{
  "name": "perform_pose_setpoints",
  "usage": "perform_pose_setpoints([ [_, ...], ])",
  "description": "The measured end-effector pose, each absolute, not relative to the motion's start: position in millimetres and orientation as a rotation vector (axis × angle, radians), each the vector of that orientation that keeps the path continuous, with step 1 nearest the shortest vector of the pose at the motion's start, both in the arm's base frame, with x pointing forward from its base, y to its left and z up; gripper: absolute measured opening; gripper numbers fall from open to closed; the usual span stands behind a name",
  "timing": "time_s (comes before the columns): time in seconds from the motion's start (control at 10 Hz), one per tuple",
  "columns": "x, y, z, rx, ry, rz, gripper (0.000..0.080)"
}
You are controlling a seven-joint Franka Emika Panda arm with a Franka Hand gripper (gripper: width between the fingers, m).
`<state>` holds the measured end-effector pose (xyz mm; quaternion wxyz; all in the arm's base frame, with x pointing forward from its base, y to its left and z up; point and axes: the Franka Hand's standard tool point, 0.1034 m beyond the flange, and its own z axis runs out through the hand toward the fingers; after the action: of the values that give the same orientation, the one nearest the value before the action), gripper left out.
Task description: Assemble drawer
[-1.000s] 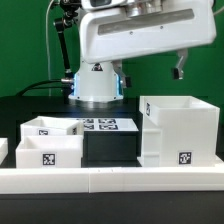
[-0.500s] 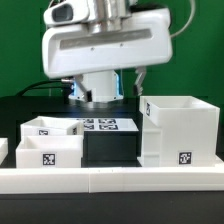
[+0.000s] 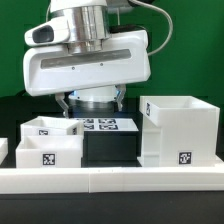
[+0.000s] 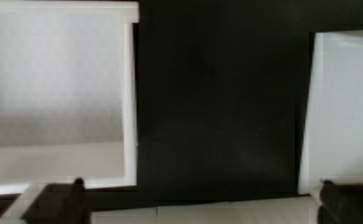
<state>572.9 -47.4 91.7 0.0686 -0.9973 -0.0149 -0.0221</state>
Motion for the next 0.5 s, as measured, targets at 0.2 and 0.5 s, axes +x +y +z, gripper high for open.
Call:
perform_pose_setpoints([
  [0.2,571.8,-50.9,87.8,-3.009,-0.085,-0.080,0.0648],
  [0.5,559.8,-64.7,59.2,-3.040,-0.110,-0.095,0.0648],
])
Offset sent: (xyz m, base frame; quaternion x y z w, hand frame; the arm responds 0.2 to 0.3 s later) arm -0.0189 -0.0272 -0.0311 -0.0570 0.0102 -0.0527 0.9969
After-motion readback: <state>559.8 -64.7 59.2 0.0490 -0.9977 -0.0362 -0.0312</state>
